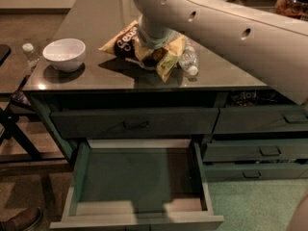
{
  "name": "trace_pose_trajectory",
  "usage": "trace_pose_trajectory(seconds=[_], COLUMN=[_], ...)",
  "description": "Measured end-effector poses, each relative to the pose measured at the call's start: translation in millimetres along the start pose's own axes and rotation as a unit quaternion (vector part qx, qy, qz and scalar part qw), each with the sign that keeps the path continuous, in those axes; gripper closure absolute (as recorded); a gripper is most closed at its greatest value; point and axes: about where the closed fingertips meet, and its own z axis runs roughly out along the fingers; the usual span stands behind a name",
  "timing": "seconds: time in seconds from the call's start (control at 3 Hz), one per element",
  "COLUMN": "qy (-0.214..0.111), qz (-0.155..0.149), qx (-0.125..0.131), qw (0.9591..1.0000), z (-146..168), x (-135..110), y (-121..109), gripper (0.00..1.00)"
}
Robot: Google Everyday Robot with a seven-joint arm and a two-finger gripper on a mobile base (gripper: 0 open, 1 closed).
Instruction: Pick brown chip bag from middle drawer and place on counter
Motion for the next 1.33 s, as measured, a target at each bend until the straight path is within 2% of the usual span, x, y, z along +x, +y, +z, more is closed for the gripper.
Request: trace_pose_trajectory(seconds=[0.33,0.67,1.33], qy=[-0.007,-0.007,-0.007], qz=[-0.005,-0.005,-0.005], qx=[-0.006,-0.006,-0.006], qw=[0.9999,0.9999,0.9999], z=[3.8,3.9,3.9], x=[-1.8,-1.9,-1.9], y=[-6.5,-6.5,-6.5], gripper=[1.00,0.81,0.35])
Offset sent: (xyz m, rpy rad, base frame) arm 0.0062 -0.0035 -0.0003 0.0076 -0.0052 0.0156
